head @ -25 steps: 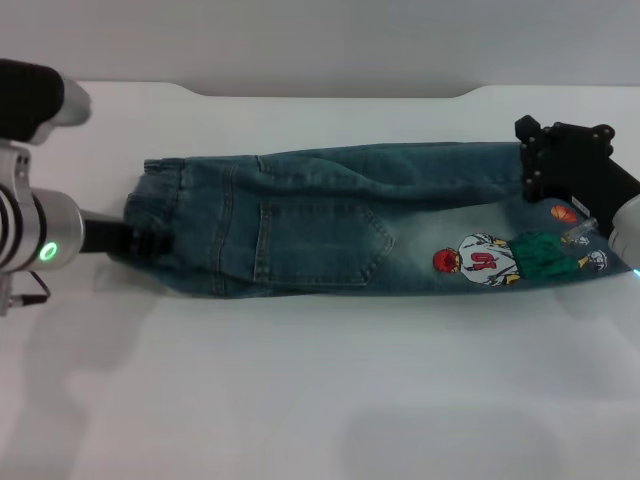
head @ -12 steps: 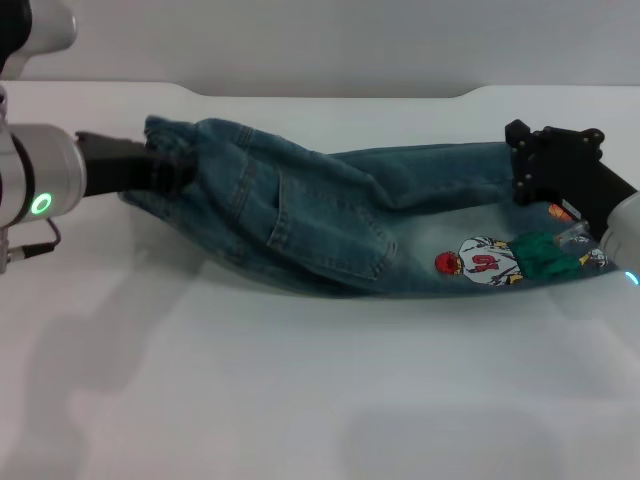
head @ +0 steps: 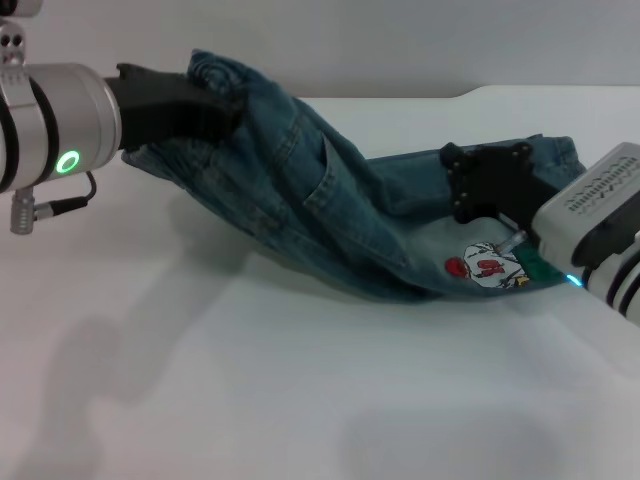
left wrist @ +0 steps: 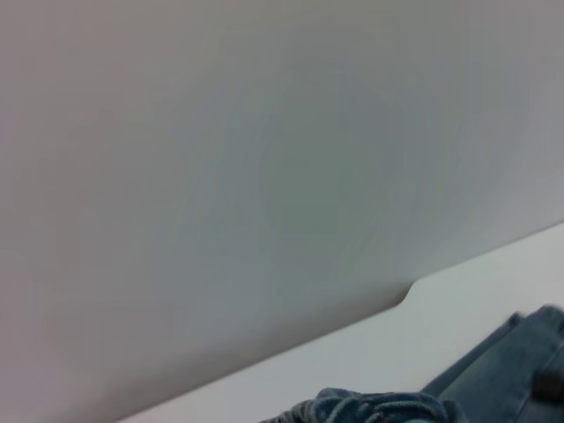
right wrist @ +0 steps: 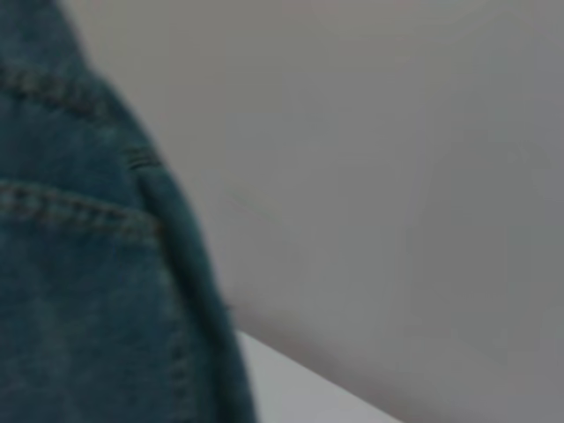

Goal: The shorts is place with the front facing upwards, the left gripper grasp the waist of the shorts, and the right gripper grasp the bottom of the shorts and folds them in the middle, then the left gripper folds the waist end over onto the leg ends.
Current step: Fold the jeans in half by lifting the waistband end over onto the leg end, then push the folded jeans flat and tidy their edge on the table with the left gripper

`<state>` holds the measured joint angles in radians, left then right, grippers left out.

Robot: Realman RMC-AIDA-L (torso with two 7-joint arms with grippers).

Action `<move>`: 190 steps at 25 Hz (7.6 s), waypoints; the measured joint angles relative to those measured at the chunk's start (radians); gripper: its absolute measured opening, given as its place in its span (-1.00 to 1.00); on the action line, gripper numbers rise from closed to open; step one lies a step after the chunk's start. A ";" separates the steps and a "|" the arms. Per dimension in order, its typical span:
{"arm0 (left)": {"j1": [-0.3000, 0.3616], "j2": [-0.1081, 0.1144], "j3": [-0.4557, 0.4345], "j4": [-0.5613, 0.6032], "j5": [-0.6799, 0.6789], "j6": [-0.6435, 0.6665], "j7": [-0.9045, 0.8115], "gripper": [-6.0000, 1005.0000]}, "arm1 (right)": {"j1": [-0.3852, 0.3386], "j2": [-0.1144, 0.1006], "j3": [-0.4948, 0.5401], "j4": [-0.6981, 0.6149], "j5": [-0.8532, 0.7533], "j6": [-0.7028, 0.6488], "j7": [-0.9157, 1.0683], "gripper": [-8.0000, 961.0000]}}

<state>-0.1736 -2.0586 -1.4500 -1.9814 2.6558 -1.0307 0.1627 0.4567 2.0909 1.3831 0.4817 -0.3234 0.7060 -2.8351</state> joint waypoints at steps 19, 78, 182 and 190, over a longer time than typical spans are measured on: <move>-0.055 0.000 0.004 -0.019 -0.085 0.046 0.035 -0.71 | 0.071 0.000 -0.414 0.102 0.274 -0.180 0.040 -0.98; -0.061 -0.001 0.032 -0.020 -0.127 0.078 0.075 -0.74 | 0.095 0.001 -0.226 0.031 0.256 -0.191 0.049 -0.98; -0.135 -0.002 0.479 0.531 -0.318 0.826 0.274 0.69 | -0.508 -0.005 0.188 0.466 -0.048 0.073 -0.044 -0.98; -0.050 -0.005 0.536 0.550 -0.331 0.914 0.249 0.69 | -0.549 -0.003 0.275 0.485 -0.102 0.098 -0.047 -0.97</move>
<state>-0.2236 -2.0633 -0.9139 -1.4317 2.3247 -0.1171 0.4118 -0.0927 2.0882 1.6583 0.9668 -0.4255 0.8044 -2.8816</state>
